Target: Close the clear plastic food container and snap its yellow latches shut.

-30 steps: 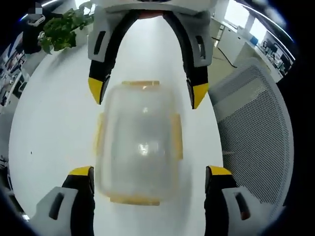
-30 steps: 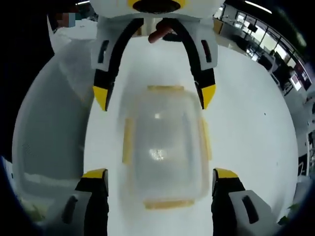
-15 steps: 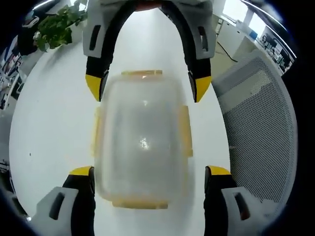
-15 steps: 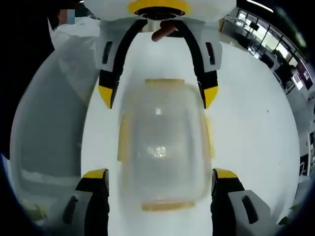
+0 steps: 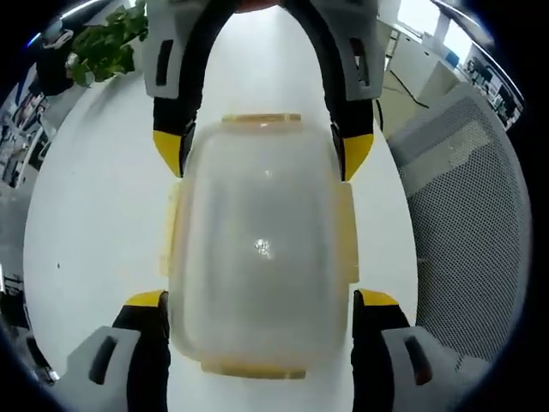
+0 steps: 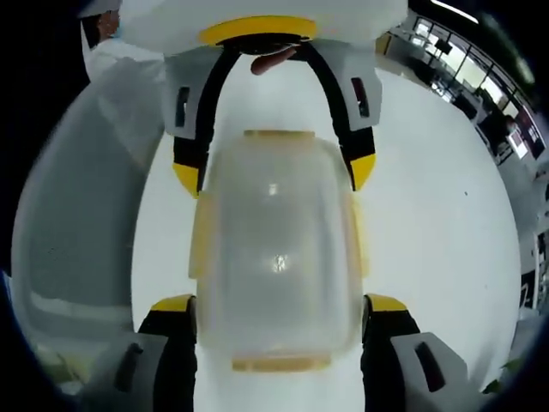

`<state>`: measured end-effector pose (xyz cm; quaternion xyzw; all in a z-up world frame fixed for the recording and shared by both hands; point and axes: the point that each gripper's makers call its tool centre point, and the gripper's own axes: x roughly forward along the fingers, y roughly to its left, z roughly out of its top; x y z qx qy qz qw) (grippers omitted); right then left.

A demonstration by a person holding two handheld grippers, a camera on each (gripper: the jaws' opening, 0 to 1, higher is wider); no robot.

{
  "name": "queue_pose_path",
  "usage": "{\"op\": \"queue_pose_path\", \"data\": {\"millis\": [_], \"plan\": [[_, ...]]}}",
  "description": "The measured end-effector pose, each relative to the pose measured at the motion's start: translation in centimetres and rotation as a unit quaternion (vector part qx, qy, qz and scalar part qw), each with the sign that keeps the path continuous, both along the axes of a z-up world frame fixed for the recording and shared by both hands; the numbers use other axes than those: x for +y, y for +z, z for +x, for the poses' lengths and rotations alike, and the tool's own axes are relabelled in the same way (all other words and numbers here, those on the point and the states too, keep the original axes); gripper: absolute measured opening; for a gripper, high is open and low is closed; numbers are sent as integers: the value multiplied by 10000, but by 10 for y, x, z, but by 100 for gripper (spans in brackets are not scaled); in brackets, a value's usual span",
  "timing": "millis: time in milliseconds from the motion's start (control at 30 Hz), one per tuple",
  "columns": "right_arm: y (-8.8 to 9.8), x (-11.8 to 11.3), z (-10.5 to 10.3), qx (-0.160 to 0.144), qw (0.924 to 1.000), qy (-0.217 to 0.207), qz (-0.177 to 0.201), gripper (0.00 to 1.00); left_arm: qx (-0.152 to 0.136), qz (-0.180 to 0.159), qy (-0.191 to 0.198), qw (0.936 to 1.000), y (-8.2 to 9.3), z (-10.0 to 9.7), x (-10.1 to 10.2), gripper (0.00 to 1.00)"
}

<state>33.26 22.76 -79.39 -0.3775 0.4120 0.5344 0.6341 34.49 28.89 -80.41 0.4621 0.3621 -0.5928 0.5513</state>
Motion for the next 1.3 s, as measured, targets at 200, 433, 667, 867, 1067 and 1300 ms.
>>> {"op": "queue_pose_path", "data": {"millis": [200,433,667,867,1067,1300], "plan": [[-2,0,1,52,10000,-42,-46,79,-156,157,-5,9998,-3,3,0,86],[-2,-1,1,57,9998,-24,-180,78,-162,242,-23,9996,-3,3,1,86],[-3,-1,1,44,9998,-28,-167,78,-170,206,-4,9996,-3,3,1,86],[-4,-1,2,21,9998,-53,-180,78,-176,125,2,9998,-4,4,0,86],[-5,-1,3,8,9999,-60,-154,78,-185,102,12,9998,-4,4,-1,86],[-4,3,3,11,9999,-55,-87,78,-188,120,32,9997,-4,5,2,86]]}}
